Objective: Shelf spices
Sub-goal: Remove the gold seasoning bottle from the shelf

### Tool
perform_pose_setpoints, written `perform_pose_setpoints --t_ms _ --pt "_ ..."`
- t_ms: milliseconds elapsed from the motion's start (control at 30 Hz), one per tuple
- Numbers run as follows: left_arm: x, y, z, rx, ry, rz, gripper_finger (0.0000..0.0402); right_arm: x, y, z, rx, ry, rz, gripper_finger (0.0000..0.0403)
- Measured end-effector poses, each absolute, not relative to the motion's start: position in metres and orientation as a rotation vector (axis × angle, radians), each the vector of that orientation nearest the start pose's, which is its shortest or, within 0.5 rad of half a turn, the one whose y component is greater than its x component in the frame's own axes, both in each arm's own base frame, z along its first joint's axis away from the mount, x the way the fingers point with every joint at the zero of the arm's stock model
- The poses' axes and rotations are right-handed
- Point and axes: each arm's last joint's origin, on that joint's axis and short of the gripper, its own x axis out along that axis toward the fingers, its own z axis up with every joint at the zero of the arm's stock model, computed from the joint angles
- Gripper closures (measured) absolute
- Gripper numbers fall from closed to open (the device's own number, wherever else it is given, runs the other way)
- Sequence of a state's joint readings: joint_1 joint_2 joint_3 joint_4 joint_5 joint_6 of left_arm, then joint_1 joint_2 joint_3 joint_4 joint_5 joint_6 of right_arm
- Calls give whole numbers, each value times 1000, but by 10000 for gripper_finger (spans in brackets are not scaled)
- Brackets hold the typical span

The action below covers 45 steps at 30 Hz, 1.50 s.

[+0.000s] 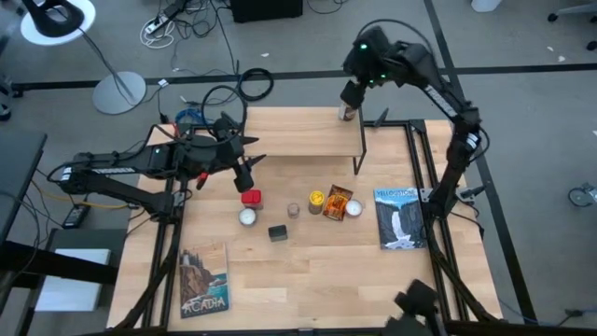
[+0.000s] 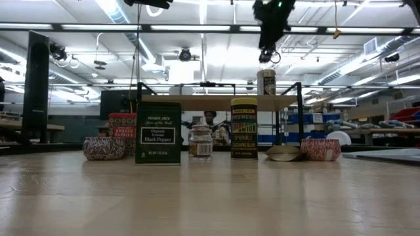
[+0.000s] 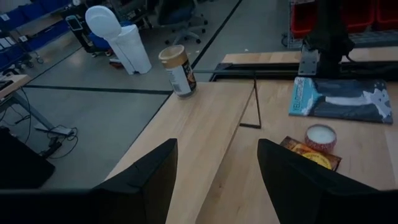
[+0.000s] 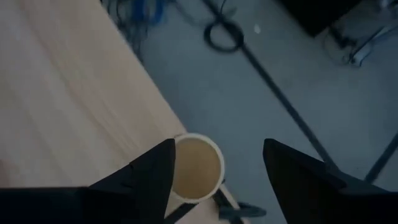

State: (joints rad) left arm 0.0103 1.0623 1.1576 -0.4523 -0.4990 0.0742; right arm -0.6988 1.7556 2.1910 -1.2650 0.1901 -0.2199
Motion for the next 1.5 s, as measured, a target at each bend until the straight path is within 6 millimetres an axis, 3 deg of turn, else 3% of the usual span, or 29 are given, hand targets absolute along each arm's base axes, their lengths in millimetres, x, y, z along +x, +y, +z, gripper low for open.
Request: perform_pose_setpoints --t_ms 133,300,533,700,900,1033,1267,1500 --pt "223 16 382 165 373 490 175 227 -191 482 34 748 -782 174" --pt "236 16 376 188 388 486 175 193 -146 516 34 525 -795 197" --pt "248 17 373 213 375 484 175 156 -89 519 17 420 -779 287" --pt "250 17 374 220 354 480 175 142 -66 497 6 408 -733 387" --pt "250 17 375 218 344 481 175 135 -61 454 67 566 -711 399" --pt "250 17 376 217 342 482 175 143 -66 422 108 669 -734 394" --pt "250 17 376 197 331 485 175 168 -75 380 45 633 -664 380" --pt "250 17 376 197 332 485 175 175 -83 349 12 668 -715 312"
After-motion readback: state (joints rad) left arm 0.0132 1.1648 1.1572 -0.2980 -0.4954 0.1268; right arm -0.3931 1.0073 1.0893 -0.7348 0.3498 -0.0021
